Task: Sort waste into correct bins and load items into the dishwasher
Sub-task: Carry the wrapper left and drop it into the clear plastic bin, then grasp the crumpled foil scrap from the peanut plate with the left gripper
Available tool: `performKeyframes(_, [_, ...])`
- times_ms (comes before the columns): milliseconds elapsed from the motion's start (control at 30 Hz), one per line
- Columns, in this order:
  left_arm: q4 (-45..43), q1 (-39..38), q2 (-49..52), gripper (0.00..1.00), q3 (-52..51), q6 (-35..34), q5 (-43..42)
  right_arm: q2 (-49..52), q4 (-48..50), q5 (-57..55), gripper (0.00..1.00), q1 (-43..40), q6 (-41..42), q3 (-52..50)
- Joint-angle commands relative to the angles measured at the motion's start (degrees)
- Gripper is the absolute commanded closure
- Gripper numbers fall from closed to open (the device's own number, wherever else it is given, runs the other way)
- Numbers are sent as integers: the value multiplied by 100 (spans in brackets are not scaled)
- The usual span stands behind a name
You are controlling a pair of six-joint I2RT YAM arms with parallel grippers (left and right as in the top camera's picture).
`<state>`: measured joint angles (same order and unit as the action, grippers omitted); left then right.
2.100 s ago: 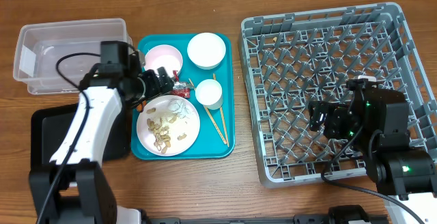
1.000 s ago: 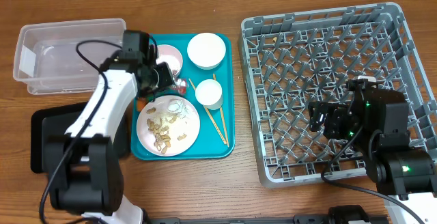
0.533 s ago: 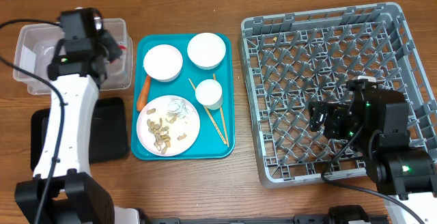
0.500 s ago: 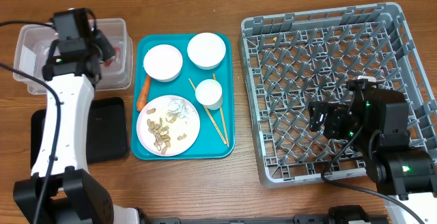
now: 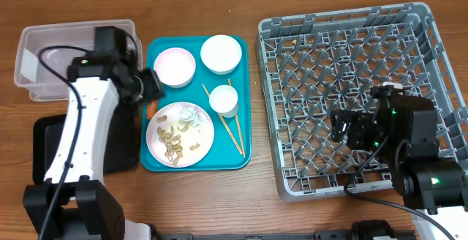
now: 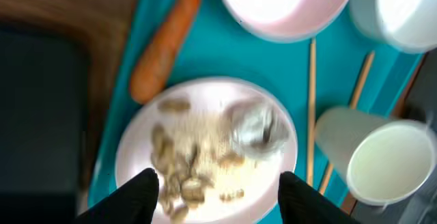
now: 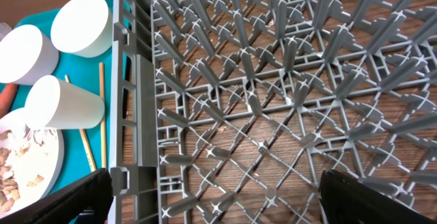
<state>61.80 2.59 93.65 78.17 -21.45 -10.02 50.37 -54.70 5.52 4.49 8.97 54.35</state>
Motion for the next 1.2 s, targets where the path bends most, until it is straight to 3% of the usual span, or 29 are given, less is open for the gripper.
performKeyframes(0, [-208,-328,-101,41,-564,68,-138,-35,33,-55,0,-35,4,162])
performKeyframes(200, [-1117,-570,7,44,-1436,-286,-142,-35,33,-55,0,-35,4,162])
performKeyframes(533, [-2135,-822,662,55,-1711,-393,-407,-35,33,-52,0,-35,4,162])
performKeyframes(600, [-2166,-874,776,66,-1711,-396,-409,-35,33,-55,0,-35,4,162])
performKeyframes(633, [-2240,-872,787,86,-1709,-393,-452,-35,33,-55,0,-35,4,162])
performKeyframes(700, [-2288,-861,785,90,-1633,-391,-463,-35,33,-55,0,-35,4,162])
performKeyframes(767, [-2236,-857,782,96,-1399,-382,-450,-35,31,-55,0,-35,4,162])
performKeyframes(933, [-1576,-850,780,96,-402,-122,-146,-35,31,-55,0,-35,4,162])
performKeyframes(1167, [-409,-553,780,96,1421,-17,1252,-35,31,-55,0,-35,4,162])
